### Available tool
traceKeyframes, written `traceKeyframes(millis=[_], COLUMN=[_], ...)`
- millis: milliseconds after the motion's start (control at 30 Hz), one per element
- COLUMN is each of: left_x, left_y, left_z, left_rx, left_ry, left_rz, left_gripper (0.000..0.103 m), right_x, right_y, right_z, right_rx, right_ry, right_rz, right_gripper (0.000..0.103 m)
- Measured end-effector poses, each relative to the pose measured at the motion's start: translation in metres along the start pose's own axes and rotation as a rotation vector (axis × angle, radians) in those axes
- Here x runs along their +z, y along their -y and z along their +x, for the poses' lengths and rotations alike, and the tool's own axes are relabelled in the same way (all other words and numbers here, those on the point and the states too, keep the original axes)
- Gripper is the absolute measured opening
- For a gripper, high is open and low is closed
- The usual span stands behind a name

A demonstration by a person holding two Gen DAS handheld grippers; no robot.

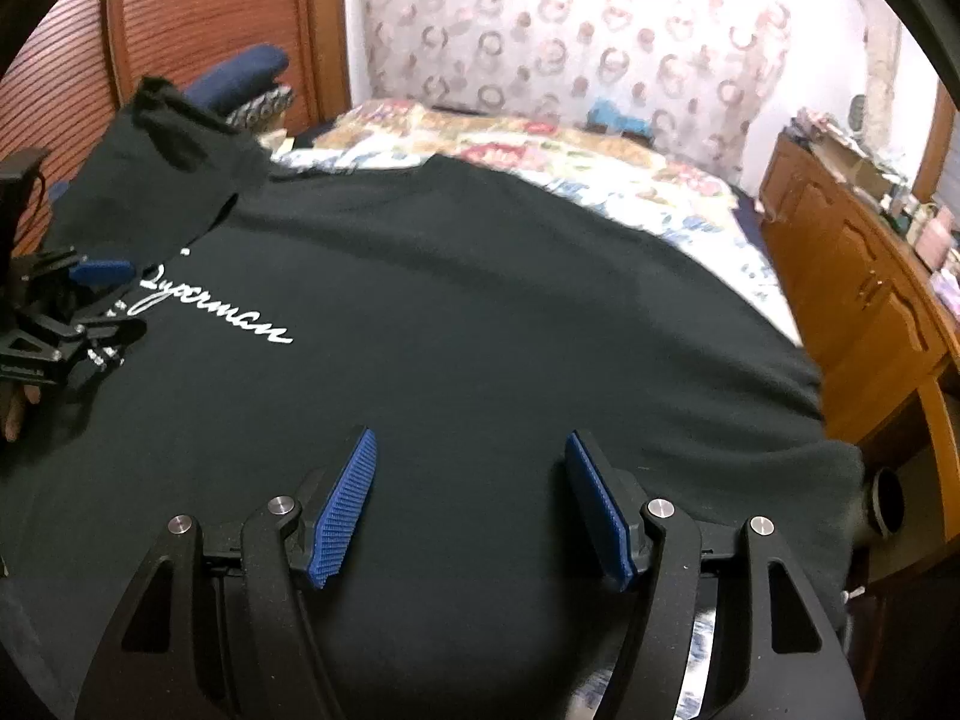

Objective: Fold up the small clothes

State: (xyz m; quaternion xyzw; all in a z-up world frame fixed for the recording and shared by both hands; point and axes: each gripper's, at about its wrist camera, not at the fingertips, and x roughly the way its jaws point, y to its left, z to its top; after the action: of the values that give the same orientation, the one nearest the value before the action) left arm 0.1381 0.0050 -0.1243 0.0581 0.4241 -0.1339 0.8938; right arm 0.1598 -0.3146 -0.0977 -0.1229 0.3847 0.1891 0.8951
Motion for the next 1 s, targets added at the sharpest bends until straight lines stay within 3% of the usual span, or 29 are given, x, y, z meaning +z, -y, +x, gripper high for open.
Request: traceKeyframes(millis=[333,467,667,867,1000], left_x=[0.001,0.004,0.014,0.023,0.024], left_y=[0.002,0.005,0.018,0.034,0.047], left_z=[-0.003,-0.018,-0.046,-0.054,-0.053], left_rx=[0.017,0.008,-0.008,-0.032,-0.047], left_ry=[0.015,0.100,0.242,0.321,0.308], left_rz=[-0.025,-0.060,-0.092,-0.101,-0.048], left_gripper=[0.079,0.079,0.079,0.079,0.079], right_x=[-0.022,-0.035,-0.046,-0.044,-0.041], right_y=[0.111,0.134,0.154,0.163,0.165], right_z=[-0.038,-0.036,-0.028,-0.017,-0.019], right_rx=[-0.147,-0.155,-0.113,-0.040,-0.008], right_ry=[0.031,0.002,-0.031,-0.074,-0.068], right_rz=[0.199,0.241,0.295,0.329,0.333], right_gripper=[0.067,0.067,0.067,0.063,0.044])
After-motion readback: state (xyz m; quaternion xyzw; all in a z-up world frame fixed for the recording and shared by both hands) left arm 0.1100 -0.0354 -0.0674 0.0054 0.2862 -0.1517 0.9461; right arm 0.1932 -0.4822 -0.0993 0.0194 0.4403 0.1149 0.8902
